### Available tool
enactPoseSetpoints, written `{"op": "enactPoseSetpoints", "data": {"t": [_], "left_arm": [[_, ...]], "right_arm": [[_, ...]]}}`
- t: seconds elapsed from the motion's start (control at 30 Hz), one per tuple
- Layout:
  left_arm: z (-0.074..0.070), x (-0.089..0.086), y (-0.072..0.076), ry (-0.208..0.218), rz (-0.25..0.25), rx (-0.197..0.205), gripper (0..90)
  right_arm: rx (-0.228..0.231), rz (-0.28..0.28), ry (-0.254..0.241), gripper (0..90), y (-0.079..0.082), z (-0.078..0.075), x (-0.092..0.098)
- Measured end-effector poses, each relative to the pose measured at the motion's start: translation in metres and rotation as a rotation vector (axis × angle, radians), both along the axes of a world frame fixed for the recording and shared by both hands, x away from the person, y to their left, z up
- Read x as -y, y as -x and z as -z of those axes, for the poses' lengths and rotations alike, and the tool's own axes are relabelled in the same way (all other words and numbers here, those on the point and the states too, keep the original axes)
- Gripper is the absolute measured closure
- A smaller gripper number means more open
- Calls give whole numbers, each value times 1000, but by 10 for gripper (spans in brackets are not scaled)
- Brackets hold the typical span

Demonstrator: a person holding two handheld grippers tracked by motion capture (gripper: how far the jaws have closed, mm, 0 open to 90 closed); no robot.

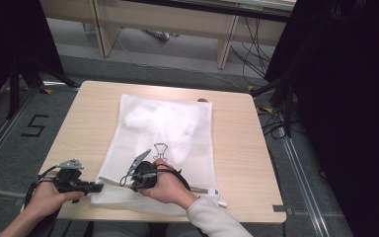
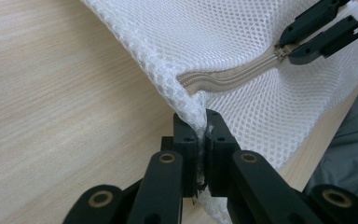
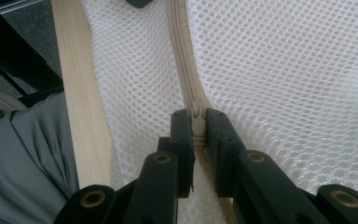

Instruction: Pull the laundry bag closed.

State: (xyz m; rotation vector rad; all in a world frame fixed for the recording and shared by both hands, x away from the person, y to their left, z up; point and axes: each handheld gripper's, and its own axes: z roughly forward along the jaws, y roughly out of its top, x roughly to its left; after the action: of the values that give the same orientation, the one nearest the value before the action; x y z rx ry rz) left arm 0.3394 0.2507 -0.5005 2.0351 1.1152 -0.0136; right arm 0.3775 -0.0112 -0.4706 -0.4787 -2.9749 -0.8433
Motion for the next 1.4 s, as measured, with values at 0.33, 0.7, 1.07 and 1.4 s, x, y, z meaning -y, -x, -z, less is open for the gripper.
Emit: {"op": "enactPoseSetpoints", "data": {"t": [0.33,0.7,1.07,1.4], "left_arm": [[0,0,0,0,3,-3,849],[0,0,0,2,1,-3,848],[1,0,0,7,-12,8,848],[2,1,0,15,-19,18,848]], "right_arm": [[3,26,7,826,0,-2,7],[-5,27,6,826,1,-2,9],[-3,25,15,826,0,-5,14],[-1,33,17,826,1,-6,17]]}}
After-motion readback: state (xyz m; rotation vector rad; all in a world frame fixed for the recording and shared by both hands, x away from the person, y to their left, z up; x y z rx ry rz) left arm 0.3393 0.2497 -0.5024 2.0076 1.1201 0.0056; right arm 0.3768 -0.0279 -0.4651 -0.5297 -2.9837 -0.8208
